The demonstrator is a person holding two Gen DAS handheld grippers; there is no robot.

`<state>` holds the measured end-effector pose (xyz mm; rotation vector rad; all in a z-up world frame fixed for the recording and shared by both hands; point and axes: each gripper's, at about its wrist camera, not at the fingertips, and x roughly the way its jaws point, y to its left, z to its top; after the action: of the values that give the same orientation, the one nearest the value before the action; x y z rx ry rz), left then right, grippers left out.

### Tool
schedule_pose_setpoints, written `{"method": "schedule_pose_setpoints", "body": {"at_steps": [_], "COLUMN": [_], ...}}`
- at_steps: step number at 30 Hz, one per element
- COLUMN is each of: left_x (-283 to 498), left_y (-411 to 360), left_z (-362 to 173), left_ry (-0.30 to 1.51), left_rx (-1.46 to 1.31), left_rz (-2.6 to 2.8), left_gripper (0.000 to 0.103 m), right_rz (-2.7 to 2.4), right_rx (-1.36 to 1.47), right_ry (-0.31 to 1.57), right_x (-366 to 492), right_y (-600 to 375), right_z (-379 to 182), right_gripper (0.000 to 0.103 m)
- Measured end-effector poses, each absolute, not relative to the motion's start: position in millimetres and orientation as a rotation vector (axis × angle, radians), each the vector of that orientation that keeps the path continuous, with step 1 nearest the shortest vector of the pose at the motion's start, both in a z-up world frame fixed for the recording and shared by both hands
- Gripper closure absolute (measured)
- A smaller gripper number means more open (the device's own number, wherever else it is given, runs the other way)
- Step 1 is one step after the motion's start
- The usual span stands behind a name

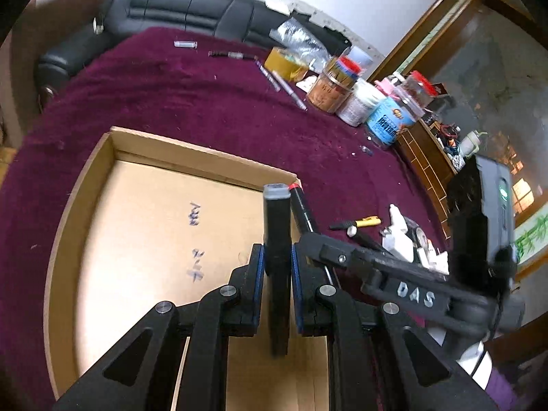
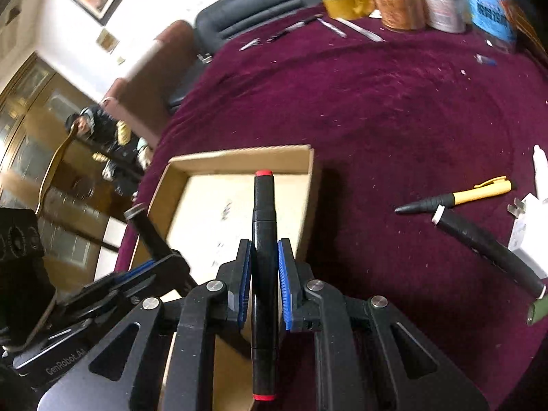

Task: Organize rigid objects
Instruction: 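Carry both markers into the cardboard tray and open both tools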

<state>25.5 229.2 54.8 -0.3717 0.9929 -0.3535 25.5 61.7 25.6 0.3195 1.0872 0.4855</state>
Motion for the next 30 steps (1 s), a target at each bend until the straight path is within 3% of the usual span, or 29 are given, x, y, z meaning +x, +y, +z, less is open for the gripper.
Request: {"method": "schedule_pose_setpoints", "body": {"at_steps": [10,14,16,19,30], "left_x": [63.5,61.4,56.0,43.2,12.2], "left_y": [229.1,238.6,241.8,245.1,241.8], "left_z": [20.5,13.0,13.9,19.3,11.0], "left_ry": [1.052,1.084,1.075,1.044,1.011], "left_rx": [-0.445,-0.52,-0.536,-0.578,-0.622], "left_rz": [-0.296,-0.29,-0.286,-0.283,-0.221], "left_gripper": [0.092,0.082,0.069,0.058,0.054], "right_rz": [0.427,0.419,0.419,0.421,0.402], "right_rx": [0.284,0.299,0.296,0.302,0.253], "right_ry": [1.084,1.089,1.081,1.053,0.897], "right_x": [44.2,44.1,42.9,39.5,-21.1], "right_y": [69.8,69.0,68.6,62.5,-8.8], "right_z": [24.0,22.9,25.5,32.6,63.6], "right_gripper": [0.089,0.089,0.089,0.086,0.086]}}
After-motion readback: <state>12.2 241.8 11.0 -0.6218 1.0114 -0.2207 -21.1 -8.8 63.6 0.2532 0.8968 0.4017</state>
